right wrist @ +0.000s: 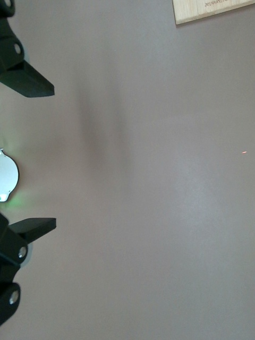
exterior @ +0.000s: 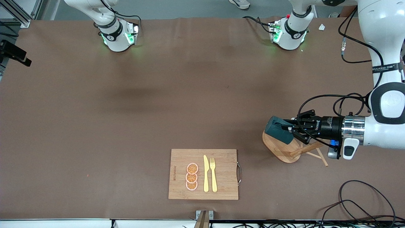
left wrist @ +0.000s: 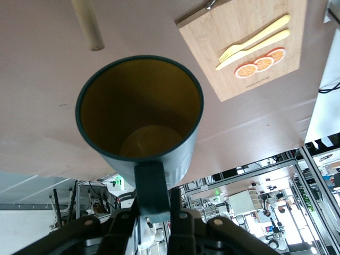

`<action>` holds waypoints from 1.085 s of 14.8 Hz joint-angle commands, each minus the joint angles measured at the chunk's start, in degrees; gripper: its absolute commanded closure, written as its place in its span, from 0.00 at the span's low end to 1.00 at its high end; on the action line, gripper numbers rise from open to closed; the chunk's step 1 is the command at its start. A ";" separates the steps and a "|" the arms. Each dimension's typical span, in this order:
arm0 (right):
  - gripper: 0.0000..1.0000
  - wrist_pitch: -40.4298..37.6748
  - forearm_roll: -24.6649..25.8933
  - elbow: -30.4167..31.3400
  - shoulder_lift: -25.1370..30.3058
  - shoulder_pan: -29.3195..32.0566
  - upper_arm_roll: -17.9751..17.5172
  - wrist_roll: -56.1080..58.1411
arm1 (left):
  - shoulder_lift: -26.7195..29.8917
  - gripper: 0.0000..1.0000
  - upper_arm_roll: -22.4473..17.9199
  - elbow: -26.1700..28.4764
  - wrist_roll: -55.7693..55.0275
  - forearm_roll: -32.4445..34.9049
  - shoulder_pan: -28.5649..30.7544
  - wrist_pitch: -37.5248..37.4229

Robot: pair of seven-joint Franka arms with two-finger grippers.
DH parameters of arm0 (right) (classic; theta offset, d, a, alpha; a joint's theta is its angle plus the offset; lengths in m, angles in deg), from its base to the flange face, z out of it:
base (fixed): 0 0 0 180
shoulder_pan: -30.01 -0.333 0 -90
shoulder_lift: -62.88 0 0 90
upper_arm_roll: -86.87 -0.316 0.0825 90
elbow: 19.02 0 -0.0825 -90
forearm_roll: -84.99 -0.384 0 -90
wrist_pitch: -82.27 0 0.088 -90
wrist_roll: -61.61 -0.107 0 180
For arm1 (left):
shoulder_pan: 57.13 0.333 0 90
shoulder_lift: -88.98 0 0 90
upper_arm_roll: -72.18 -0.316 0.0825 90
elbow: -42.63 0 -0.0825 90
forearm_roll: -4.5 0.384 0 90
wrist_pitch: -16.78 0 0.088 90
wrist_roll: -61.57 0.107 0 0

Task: Pass cup and hang on rack
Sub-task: 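Hang the mug handle on a rack peg and open the left gripper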

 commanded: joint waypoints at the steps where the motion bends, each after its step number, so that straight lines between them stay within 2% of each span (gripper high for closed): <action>1: 0.00 -0.29 0.67 0.27 0.42 -0.08 0.03 0.06 | 0.20 0.99 -0.14 0.69 -0.71 -1.29 0.29 -0.93; 11: 0.00 -0.29 0.58 0.62 0.51 -0.08 -0.06 3.05 | -3.58 0.99 -0.06 0.69 -0.44 -8.31 6.44 -1.72; 16: 0.00 -0.47 0.49 0.71 0.51 -0.17 -0.06 2.96 | -4.99 0.99 -0.06 0.69 -0.62 -11.22 7.67 -1.81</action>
